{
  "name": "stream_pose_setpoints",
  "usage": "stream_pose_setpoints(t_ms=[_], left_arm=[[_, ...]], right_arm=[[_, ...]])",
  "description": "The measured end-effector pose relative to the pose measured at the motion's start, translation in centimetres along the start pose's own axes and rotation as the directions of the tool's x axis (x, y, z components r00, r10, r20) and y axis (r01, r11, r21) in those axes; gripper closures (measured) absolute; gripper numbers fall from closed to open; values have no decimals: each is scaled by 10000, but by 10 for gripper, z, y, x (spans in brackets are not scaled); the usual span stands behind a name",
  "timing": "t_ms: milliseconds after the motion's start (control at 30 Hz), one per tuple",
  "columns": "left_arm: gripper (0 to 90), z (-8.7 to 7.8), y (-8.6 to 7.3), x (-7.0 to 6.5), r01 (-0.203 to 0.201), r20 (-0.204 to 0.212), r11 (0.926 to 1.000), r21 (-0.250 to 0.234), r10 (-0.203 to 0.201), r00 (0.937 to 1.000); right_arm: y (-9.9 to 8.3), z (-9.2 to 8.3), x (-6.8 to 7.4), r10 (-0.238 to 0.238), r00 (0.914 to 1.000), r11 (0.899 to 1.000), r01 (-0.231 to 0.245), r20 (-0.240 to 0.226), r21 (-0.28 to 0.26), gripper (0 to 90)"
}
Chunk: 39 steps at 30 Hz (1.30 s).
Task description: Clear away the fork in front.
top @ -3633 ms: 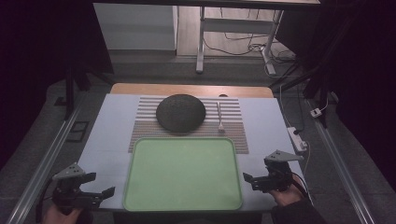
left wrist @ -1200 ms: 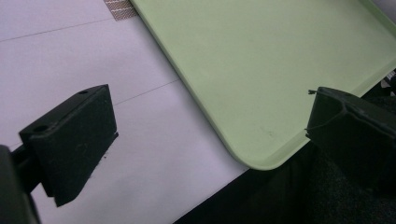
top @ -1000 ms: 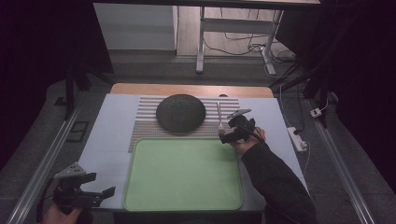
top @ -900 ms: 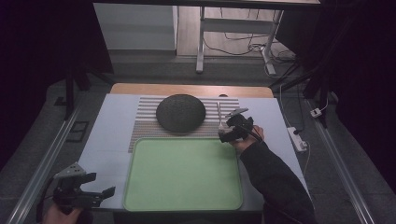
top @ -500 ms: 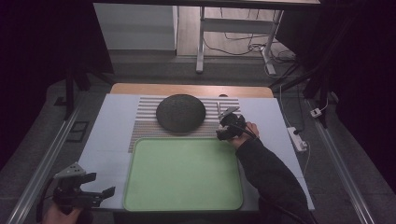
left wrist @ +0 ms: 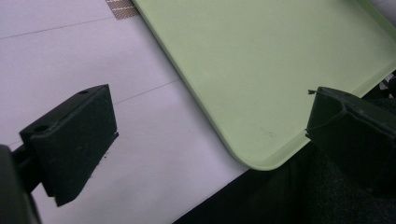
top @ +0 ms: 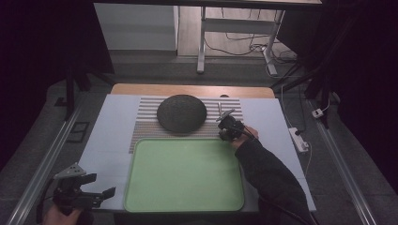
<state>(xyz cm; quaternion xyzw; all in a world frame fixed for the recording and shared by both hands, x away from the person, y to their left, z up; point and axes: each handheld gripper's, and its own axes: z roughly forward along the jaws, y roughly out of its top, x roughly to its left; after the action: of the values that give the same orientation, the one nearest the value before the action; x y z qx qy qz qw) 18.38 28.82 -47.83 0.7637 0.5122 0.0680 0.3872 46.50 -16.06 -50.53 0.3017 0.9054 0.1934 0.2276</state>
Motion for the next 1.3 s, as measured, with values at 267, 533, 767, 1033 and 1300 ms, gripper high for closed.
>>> stream_pose_setpoints(t_ms=[267, 533, 767, 1033, 1300], left_arm=[[19, 0, 0, 0, -16, -4, 10000, -11, 16, 10000], [16, -1, 0, 0, -48, 47, 9999, -112, 49, 10000], [0, -5, -1, 1, -1, 297, 9983, -586, 18, 9996], [0, -7, 1, -1, -117, 350, 9949, -1000, 153, 9993], [0, -3, 9, -3, -580, 579, 9946, -861, 631, 9963]], right_arm=[[-2, -7, 3, -675, 9955, 9977, 669, 662, 112, 892], [-3, -15, -5, -107, 9986, 9994, 124, 525, -326, 899], [-7, -27, -12, 560, 9983, 9949, -543, 177, -845, 900], [-13, -45, -14, 685, 9969, 9882, -730, -377, -1343, 899], [-21, -63, -13, 659, 9933, 9818, -816, -951, -1715, 899]])
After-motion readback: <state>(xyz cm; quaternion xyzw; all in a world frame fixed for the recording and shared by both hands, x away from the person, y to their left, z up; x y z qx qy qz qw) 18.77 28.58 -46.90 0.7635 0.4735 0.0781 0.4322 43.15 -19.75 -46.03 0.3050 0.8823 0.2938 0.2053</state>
